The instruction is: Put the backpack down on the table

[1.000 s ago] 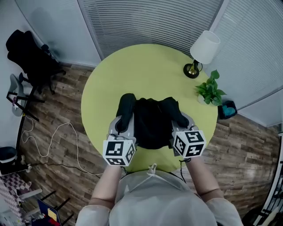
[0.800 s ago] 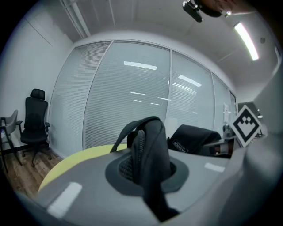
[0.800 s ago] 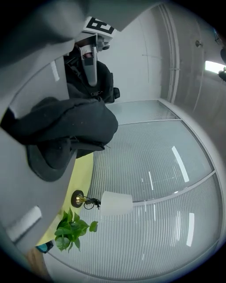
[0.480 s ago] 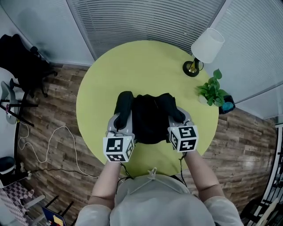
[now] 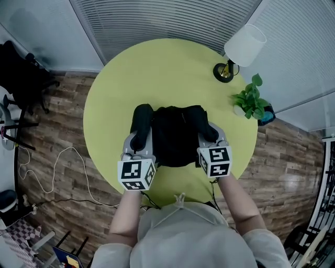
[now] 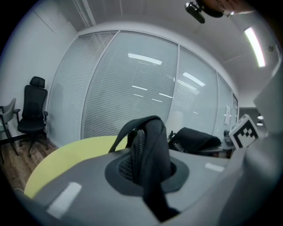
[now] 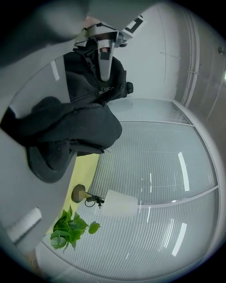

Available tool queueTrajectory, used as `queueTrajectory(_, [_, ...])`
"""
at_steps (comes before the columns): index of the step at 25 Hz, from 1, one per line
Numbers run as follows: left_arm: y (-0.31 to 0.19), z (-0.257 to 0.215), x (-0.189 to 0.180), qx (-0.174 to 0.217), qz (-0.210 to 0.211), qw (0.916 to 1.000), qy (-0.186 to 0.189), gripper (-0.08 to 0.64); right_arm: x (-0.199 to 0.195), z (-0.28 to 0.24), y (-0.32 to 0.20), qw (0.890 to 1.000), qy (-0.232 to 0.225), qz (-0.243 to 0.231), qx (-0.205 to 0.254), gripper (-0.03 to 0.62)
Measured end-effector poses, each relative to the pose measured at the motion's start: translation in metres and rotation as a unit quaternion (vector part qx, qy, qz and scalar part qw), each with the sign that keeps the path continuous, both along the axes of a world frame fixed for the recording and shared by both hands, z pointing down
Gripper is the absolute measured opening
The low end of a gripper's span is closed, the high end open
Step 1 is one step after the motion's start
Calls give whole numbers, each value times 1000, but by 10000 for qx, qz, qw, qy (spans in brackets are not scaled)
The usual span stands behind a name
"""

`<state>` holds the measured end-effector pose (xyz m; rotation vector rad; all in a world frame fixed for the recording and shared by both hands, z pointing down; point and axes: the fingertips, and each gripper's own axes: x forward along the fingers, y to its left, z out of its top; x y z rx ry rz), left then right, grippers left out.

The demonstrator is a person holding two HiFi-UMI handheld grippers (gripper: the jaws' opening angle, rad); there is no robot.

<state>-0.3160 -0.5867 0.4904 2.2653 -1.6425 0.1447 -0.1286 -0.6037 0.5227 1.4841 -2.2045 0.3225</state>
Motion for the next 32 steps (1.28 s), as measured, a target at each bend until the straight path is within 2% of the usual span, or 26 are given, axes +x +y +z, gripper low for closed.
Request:
queueTrajectory(4, [2, 11, -7, -124, -90, 9999, -12, 29, 1, 10, 2, 10000, 20, -14, -57, 48])
queueTrajectory(8, [5, 22, -6, -89, -84, 9998, -166, 32, 2, 27, 2, 9997, 149, -14, -180, 69])
queueTrajectory(11, [4, 29, -9, -91, -243, 9993, -273, 37, 5, 33, -2, 9995, 223, 55, -200, 167])
queueTrajectory(13, [3, 35, -13, -146, -415, 9988, -203, 57, 7, 34, -6, 9996, 230, 41, -178, 251])
queueTrajectory(15, [3, 39, -16, -174, -527, 9984, -45, 105, 5, 35, -6, 9996, 237, -57, -168, 366])
queueTrajectory(17, [3, 41, -19, -162, -623, 9979, 10, 155, 5, 37, -5, 9994, 309, -98, -155, 418])
queueTrajectory(21, [3, 44, -26, -62, -838, 9964, -67, 308, 13, 35, -6, 9992, 348, 172, -1, 471])
queueTrajectory(23, [5, 44, -30, -37, -940, 9955, -67, 363, 18, 27, -5, 9989, 261, 324, 196, 493])
queueTrajectory(27, [16, 43, -37, 19, -1156, 9932, -102, 411, 19, 11, 3, 9984, 79, 373, 420, 514])
queueTrajectory(32, [40, 39, -31, 47, -1270, 9917, -184, 421, 17, -2, 24, 9985, -19, 160, 528, 514])
